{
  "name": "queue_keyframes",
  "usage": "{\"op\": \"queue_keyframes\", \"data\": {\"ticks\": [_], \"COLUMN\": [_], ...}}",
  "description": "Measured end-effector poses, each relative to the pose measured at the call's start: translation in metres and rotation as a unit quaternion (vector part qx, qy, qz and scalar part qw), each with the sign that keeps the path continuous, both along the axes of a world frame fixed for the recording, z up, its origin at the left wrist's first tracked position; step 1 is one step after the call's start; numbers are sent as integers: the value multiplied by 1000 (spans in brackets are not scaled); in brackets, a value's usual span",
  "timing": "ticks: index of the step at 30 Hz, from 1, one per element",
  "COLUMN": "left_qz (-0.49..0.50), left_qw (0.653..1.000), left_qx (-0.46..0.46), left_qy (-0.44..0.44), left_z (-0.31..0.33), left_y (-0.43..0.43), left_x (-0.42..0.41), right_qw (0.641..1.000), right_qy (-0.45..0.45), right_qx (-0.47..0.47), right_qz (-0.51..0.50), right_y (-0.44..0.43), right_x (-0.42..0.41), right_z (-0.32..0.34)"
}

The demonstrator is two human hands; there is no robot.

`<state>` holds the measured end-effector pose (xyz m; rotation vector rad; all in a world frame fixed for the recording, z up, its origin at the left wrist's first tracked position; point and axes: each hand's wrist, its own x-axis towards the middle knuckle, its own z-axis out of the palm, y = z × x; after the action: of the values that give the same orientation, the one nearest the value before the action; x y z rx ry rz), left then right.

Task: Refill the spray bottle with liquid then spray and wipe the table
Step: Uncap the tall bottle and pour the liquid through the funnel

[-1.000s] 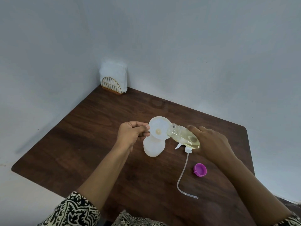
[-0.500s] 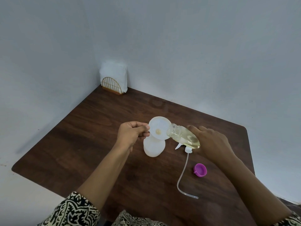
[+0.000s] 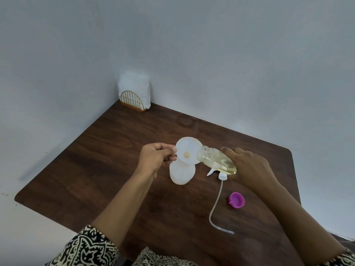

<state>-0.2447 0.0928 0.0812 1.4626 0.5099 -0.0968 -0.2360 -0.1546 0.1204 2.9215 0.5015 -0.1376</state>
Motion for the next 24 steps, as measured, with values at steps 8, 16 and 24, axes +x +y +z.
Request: {"op": "queue_keyframes", "data": {"ticks": [8, 16, 24], "left_qz": [0, -3, -5], "left_qw": [1000, 1000, 1000], "left_qx": [0, -9, -13], "left_qy": [1, -1, -3], "left_z": [-1, -1, 0], "left_y": [0, 0, 0], "left_x": [0, 0, 0], "right_qw": [1000, 1000, 1000], "right_qy": [4, 4, 7], "right_qx": [4, 8, 7], "right_qz": [-2, -2, -1], "right_y": [-1, -1, -1], "right_x": [0, 1, 1], "right_z": [-1, -1, -1]}}
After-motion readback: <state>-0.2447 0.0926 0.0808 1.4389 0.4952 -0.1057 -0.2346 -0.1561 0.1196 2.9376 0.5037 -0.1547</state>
